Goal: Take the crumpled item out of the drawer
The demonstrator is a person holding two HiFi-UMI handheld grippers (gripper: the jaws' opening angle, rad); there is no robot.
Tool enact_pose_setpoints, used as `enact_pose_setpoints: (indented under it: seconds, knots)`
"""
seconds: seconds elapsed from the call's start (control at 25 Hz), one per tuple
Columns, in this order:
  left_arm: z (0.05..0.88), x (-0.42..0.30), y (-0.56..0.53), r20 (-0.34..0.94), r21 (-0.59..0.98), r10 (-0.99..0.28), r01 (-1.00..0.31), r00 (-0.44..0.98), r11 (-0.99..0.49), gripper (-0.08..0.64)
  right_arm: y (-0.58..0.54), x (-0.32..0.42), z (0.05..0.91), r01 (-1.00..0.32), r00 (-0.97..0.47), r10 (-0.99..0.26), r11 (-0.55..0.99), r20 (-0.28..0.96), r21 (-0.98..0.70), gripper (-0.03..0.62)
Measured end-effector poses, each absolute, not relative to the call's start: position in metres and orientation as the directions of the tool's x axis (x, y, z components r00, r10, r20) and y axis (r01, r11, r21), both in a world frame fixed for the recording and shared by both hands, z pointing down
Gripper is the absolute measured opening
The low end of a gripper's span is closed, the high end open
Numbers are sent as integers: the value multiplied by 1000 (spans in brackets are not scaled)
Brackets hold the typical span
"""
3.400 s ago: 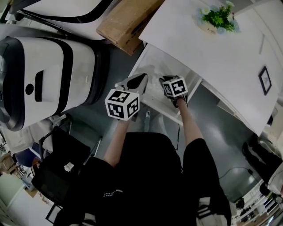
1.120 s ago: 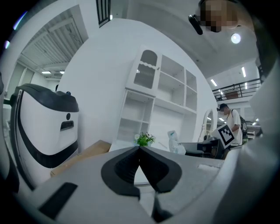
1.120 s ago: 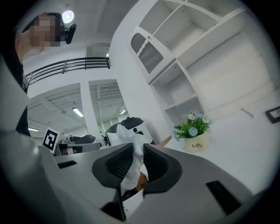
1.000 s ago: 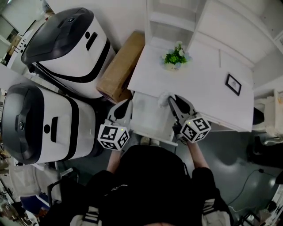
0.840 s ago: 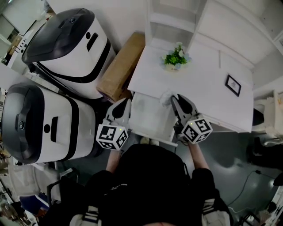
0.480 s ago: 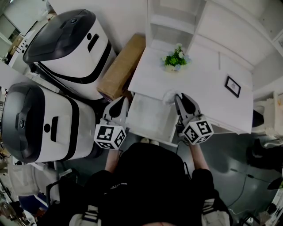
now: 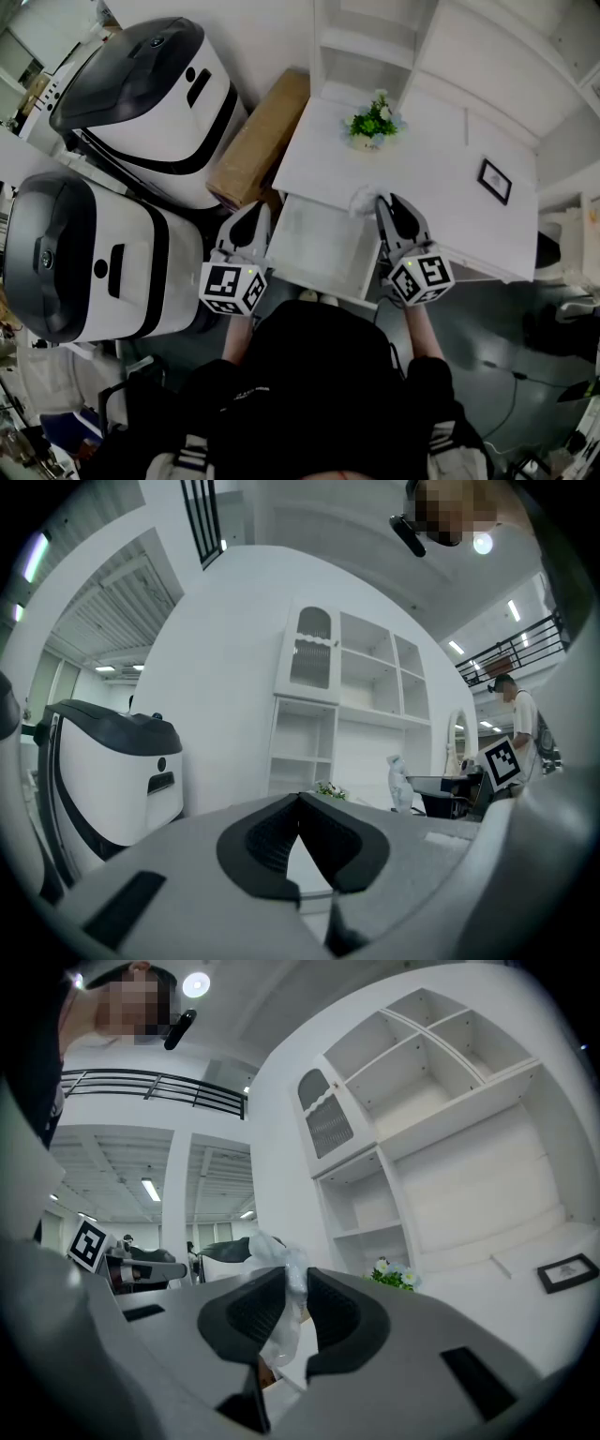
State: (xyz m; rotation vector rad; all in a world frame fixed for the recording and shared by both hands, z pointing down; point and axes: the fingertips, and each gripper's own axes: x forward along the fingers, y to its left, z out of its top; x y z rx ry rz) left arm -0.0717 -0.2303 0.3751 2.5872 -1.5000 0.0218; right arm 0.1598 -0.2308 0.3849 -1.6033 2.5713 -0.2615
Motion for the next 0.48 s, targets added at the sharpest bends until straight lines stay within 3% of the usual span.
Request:
enact_pose_setpoints:
  seconds: [0.48]
  knots:
    - [376,-82,-230,93,119,-873,-876,478,-467,-2,-230,165,382,-894,-421,-907,413,7,-172,61]
